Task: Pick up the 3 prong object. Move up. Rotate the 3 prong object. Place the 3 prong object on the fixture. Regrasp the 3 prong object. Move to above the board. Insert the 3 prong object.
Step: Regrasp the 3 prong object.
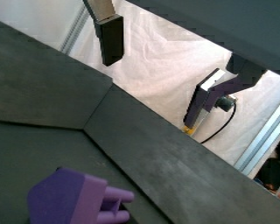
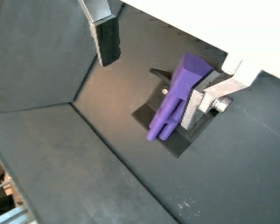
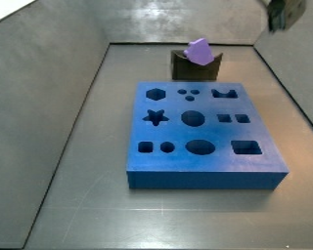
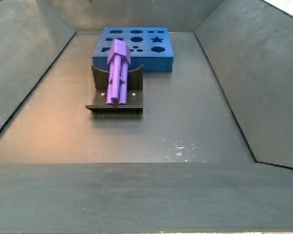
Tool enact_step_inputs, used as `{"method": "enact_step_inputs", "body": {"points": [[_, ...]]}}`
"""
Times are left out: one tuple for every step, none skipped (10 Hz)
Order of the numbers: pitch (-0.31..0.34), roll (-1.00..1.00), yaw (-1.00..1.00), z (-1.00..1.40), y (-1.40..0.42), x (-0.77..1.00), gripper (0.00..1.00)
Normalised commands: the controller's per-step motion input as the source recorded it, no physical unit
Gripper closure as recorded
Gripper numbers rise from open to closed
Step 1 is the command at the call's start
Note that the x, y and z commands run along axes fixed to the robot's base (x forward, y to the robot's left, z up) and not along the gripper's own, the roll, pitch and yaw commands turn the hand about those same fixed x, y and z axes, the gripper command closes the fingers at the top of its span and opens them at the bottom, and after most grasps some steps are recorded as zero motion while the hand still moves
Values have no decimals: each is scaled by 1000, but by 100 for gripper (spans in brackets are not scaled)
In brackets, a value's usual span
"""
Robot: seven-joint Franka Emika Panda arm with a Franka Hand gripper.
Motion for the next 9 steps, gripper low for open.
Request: {"method": "enact_step_inputs", "body": {"points": [[17,102,130,-1000,26,79,0],[-11,80,116,-1000,21,96,0],[-22,76,109,-1000,18,103,0],[-38,69,89,-1000,12,115,0],[-50,70,76,-1000,11,123,0],[-49,71,55,-1000,6,132,0],[-46,74,45,-1000,3,140,0],[-37,76,29,-983,-3,151,0],[-23,82,22,-829,-8,136,0]]}}
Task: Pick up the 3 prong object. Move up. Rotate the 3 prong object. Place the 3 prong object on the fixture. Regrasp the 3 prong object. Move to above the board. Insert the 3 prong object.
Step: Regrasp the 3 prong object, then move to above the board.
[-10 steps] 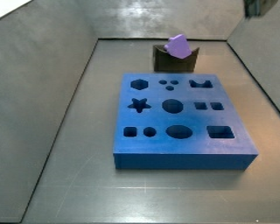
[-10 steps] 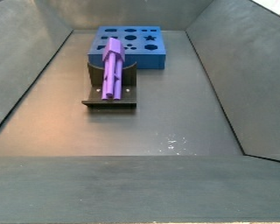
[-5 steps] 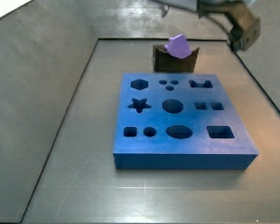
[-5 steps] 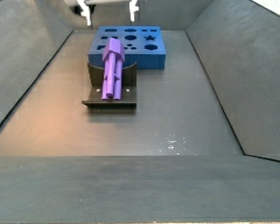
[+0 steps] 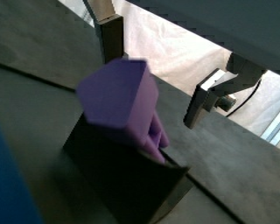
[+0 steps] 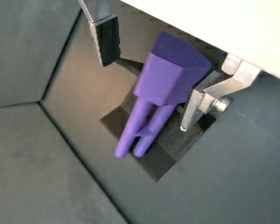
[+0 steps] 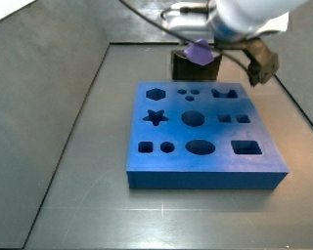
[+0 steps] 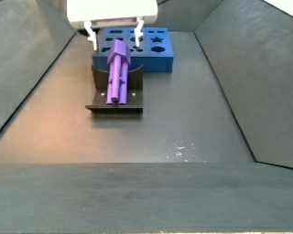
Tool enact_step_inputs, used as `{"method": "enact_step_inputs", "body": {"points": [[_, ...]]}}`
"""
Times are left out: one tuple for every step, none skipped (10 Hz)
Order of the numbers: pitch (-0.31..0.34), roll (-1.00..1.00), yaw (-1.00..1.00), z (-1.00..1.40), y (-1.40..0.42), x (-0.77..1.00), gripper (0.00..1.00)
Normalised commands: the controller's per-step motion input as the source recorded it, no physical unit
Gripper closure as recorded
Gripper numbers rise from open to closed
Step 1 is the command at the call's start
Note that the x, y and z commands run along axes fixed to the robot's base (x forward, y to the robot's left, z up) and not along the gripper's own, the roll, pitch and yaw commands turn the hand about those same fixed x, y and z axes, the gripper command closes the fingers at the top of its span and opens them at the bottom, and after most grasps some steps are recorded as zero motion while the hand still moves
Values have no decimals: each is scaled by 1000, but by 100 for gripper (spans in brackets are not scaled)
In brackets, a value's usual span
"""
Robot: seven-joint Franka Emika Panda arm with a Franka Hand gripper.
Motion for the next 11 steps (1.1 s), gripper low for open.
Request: {"method": "enact_step_inputs", "body": {"points": [[-13,84,19,-640,-13,117,0],[-7,81,17,-548,-15,107,0],[4,80,20,-318,-14,93,0],[11,79,23,-223,-14,92,0],[0,0,0,0,0,0,100],[-128,265,97,1000,-150,31,100],[-129,257,93,1000,-151,31,100],[-120,221,69,1000,-148,29,100],[-111,170,38,1000,-140,29,100],[-92,109,-7,1000,-137,26,100],[-75,72,-38,1000,-131,24,100]]}}
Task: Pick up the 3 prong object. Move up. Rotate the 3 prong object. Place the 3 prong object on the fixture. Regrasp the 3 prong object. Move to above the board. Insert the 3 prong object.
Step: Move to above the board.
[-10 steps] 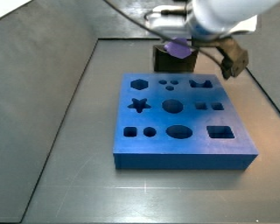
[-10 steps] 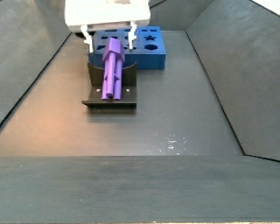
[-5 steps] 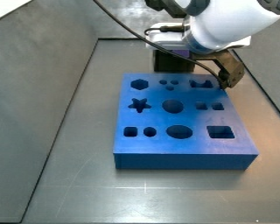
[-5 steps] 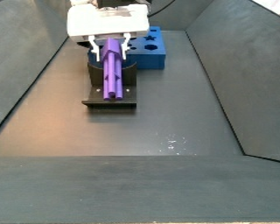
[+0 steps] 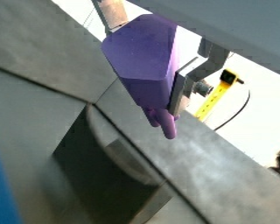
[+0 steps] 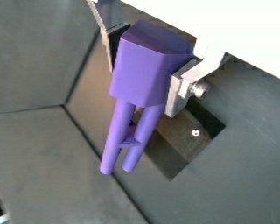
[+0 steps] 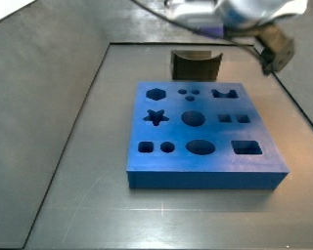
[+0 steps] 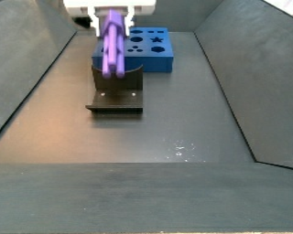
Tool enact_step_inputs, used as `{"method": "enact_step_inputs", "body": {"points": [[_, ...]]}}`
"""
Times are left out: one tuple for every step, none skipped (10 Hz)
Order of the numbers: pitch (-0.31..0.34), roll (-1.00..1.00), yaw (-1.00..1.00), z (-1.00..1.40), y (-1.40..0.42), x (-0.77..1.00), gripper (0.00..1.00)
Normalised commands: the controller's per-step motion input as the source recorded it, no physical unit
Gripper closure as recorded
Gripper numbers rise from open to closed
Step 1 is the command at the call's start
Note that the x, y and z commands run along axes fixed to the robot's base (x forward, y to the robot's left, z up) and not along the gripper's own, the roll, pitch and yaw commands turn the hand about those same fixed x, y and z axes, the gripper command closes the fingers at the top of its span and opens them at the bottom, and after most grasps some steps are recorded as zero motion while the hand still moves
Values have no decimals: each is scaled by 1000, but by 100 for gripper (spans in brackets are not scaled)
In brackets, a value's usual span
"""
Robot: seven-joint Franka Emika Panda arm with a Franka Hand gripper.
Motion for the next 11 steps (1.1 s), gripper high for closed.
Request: {"method": "enact_step_inputs", "body": {"points": [[-52,42,-61,1000,-122,21,100],[-18,12,-81,1000,-112,13,100],[7,-5,-82,1000,-105,7,100],[26,-15,-79,1000,-97,2,100],[69,-34,-61,1000,-77,-11,100],[92,-43,-42,1000,-64,-18,100],[109,-44,-21,992,-51,-24,100],[117,-47,-6,883,-42,-24,100],[133,-51,32,609,-20,-15,100],[139,-48,56,449,-13,-7,100],[140,-44,73,286,-14,1,100]]}}
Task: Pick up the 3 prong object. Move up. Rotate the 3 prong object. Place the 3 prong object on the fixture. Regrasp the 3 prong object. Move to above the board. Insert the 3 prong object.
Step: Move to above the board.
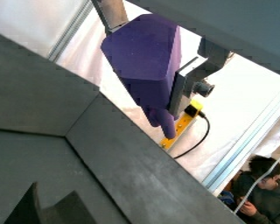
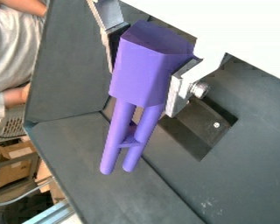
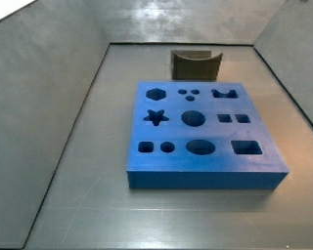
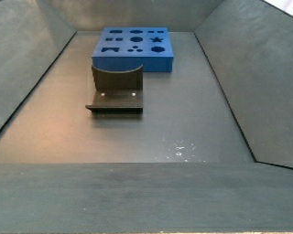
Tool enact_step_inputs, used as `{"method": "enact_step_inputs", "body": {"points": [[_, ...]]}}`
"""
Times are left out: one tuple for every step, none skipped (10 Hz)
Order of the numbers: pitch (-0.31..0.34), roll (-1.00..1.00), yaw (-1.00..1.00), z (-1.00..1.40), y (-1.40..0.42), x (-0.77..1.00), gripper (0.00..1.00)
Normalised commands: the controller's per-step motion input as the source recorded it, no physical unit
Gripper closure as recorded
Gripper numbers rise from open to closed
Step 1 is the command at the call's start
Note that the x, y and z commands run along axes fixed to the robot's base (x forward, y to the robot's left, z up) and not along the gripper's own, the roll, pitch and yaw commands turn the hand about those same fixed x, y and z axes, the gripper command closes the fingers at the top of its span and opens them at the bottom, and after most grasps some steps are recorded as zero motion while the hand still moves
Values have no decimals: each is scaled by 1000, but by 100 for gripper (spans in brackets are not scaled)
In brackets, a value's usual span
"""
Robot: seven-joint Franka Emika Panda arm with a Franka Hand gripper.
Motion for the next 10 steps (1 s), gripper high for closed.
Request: {"method": "enact_step_inputs", "body": {"points": [[11,-1000,-90,342,-1000,-868,100],[5,-1000,-85,306,-1000,-867,100],[-17,-1000,-80,342,-1000,-956,100],[-24,-1000,-77,321,-996,-1000,100],[-33,-1000,-75,315,-948,-1000,100],[-34,-1000,-75,304,-892,-1000,100],[-39,-1000,-79,208,-526,-695,100],[-39,-1000,-81,116,-256,-435,100],[-34,-1000,-81,53,-91,-235,100],[-36,-1000,-81,37,-40,-171,100]]}}
